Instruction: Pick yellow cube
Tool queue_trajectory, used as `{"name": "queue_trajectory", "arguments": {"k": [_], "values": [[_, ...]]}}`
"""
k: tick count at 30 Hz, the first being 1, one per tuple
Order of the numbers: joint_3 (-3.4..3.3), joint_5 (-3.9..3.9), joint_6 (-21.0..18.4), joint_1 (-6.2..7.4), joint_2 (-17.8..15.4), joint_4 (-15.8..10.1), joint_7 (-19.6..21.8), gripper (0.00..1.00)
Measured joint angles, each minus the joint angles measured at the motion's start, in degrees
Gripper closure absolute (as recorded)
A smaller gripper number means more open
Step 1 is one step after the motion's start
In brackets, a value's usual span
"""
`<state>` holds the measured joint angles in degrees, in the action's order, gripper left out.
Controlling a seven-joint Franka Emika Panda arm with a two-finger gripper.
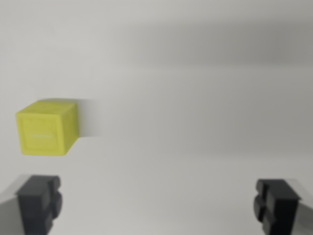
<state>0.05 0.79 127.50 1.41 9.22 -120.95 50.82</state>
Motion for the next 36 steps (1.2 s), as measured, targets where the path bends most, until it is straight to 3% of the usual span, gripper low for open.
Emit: {"name": "queue_trajectory", "arguments": {"k": [36], "values": [[0.00,0.07,9.98,5.46,3.45,-5.59,5.79,0.00]]}}
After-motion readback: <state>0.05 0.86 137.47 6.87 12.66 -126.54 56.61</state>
